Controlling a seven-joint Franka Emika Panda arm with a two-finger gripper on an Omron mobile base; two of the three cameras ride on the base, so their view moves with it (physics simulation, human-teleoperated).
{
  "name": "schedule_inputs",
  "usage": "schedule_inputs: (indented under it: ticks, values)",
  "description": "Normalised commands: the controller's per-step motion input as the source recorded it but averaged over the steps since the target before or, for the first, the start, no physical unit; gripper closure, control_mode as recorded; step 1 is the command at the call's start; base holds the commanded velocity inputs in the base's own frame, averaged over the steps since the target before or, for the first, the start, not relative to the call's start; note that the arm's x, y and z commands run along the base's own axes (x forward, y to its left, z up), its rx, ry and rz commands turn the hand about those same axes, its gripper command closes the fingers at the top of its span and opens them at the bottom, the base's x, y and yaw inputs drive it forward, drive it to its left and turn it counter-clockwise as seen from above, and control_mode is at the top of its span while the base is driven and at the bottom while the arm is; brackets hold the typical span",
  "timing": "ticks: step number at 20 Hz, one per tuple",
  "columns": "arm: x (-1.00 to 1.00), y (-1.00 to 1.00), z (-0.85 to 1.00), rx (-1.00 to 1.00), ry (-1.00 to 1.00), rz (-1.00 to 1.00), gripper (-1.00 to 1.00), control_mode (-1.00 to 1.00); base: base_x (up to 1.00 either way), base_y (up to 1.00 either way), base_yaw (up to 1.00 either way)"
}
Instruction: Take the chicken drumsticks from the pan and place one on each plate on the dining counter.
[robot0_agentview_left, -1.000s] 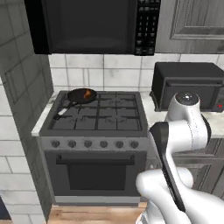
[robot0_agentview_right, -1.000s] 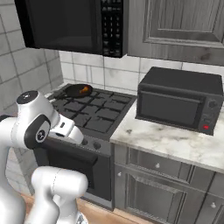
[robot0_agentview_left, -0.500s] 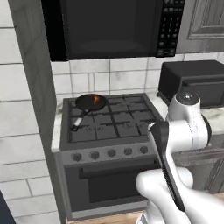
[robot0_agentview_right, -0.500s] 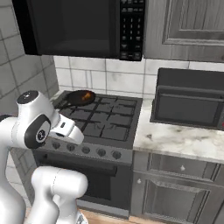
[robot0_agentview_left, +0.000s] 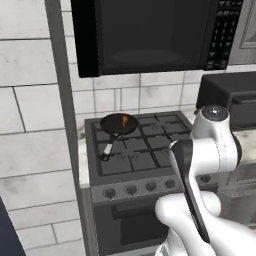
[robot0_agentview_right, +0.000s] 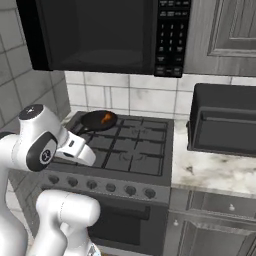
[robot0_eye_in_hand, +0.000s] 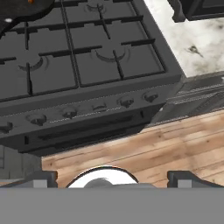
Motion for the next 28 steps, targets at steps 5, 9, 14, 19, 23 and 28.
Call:
schedule_inputs:
  ticks: [5, 9, 14, 19, 23, 28]
  values:
    - [0.00, 0.00, 0.00, 0.00, 0.00, 0.00, -1.00, 1.00, 0.54, 0.01, 0.10]
    - [0.00, 0.00, 0.00, 0.00, 0.00, 0.00, -1.00, 1.00, 0.48, 0.00, 0.14]
    - [0.00, 0.00, 0.00, 0.00, 0.00, 0.00, -1.00, 1.00, 0.43, 0.06, 0.08]
    - [0.00, 0.00, 0.00, 0.00, 0.00, 0.00, -1.00, 1.00, 0.19, 0.05, 0.00]
    - [0.00, 0.00, 0.00, 0.00, 0.00, 0.00, -1.00, 1.00, 0.00, 0.00, 0.00]
    - [0.00, 0.00, 0.00, 0.00, 0.00, 0.00, -1.00, 1.00, 0.00, 0.00, 0.00]
